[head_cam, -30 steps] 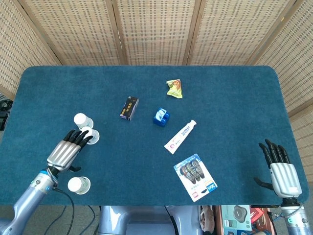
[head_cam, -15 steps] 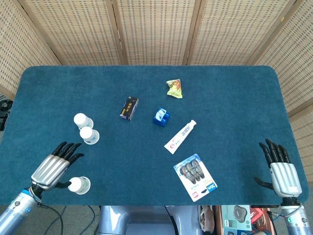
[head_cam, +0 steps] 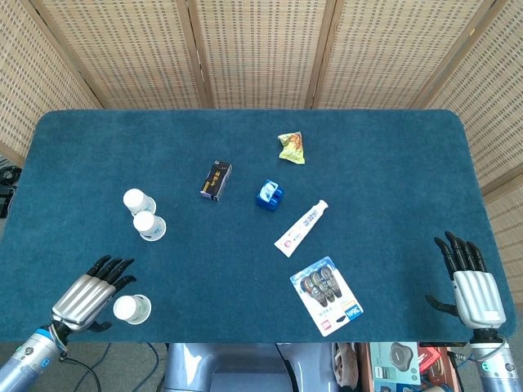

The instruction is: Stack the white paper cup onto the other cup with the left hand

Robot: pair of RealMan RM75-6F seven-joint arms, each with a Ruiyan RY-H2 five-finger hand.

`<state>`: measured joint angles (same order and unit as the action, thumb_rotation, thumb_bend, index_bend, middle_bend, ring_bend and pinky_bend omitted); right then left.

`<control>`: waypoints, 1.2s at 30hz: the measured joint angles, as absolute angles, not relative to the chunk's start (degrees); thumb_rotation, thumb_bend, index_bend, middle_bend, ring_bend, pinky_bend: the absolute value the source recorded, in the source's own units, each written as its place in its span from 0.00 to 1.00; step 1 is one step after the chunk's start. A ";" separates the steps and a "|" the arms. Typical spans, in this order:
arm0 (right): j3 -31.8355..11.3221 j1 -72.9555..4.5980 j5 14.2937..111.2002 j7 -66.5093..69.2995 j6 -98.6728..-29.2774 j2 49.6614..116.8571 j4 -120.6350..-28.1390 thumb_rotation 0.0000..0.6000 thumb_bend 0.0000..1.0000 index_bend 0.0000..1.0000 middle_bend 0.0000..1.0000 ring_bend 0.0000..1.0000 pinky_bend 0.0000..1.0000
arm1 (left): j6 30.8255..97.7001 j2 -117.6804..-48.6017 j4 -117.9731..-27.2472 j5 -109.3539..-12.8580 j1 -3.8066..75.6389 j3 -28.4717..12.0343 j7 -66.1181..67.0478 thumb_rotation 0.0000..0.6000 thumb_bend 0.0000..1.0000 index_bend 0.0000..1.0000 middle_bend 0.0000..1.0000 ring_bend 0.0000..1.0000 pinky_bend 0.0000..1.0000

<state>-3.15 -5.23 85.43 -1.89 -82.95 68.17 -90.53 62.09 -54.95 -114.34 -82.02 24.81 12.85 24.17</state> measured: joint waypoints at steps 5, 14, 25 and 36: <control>-3.17 -5.28 85.32 -1.99 -82.81 68.19 -90.49 1.00 0.00 0.00 0.00 0.00 0.00 | 61.17 -57.34 -113.12 -80.38 24.78 11.67 26.30 1.00 0.17 0.22 0.00 0.00 0.00; -3.34 -5.27 85.01 -1.74 -82.80 68.10 -90.39 1.00 0.00 0.00 0.00 0.00 0.00 | 58.34 -60.60 -111.35 -77.14 25.06 10.71 28.77 1.00 0.17 0.27 0.00 0.00 0.00; -3.38 -5.20 85.03 -1.55 -82.94 68.02 -90.43 1.00 0.00 0.00 0.00 0.00 0.00 | 57.51 -63.51 -109.31 -74.53 25.02 9.80 31.44 1.00 0.17 0.45 0.00 0.00 0.00; -3.41 -5.19 84.92 -1.63 -82.90 68.02 -90.46 1.00 0.00 0.00 0.00 0.00 0.00 | 59.39 -62.03 -110.77 -76.18 24.69 8.95 30.37 1.00 0.17 0.45 0.00 0.00 0.00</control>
